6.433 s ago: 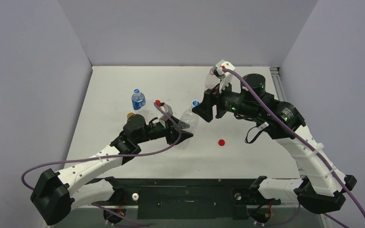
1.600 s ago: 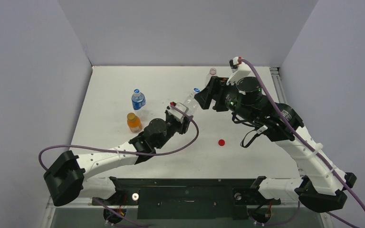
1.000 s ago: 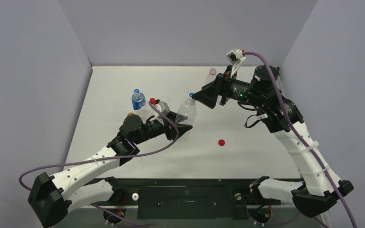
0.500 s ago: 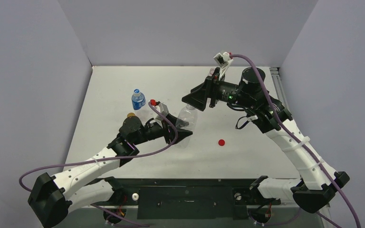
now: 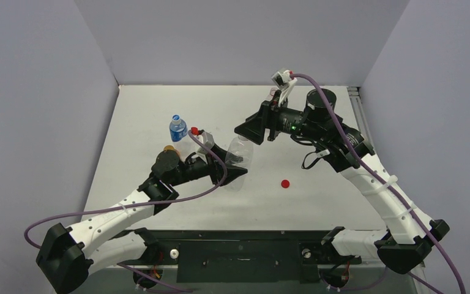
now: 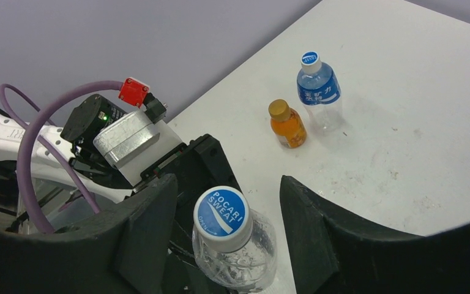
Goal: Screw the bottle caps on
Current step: Screw the bottle cap onto the plastic bottle.
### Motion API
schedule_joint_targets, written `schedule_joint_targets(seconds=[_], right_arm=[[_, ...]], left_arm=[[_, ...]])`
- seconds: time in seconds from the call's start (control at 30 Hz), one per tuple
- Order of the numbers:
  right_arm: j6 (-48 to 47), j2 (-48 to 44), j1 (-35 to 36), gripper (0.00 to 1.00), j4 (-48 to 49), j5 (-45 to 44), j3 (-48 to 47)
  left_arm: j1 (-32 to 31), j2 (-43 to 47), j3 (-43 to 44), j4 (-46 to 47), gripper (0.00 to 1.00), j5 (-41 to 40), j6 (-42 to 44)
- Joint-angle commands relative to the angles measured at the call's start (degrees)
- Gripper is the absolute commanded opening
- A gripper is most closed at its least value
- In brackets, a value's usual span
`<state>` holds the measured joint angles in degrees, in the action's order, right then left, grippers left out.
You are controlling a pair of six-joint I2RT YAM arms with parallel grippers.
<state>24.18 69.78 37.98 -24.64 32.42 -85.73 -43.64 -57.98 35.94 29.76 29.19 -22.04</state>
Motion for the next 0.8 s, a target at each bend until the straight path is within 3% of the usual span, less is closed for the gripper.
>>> schedule_joint_targets(seconds=[0.0,0.27,0.5,0.67,0.77], right_arm=[[-1.96,-0.71,0.68,0.57,0.40,-1.54,0.33],[-1.60,-0.93,1.00,0.46,0.65,-1.74,0.51],[-1.36,-1.34,1.77,0.25,0.00,-3.70,1.04],[0.58,-1.35,2.95,0.10,-1.79,-10.76,1.84],[2.60,-0.92,3.95,0.02,-3.74,-16.95,1.86]], left_arm=[[0.64,0.67,0.02,4.14,0.00,1.65,-1.22],[1.02,0.38,-0.07,4.42,0.00,1.59,-1.67],[1.20,-0.45,0.85,3.85,0.00,0.25,-1.80],[0.93,-1.09,3.22,-0.23,0.00,-9.63,0.53],[0.01,-1.49,4.75,-1.30,0.00,-19.83,2.84]])
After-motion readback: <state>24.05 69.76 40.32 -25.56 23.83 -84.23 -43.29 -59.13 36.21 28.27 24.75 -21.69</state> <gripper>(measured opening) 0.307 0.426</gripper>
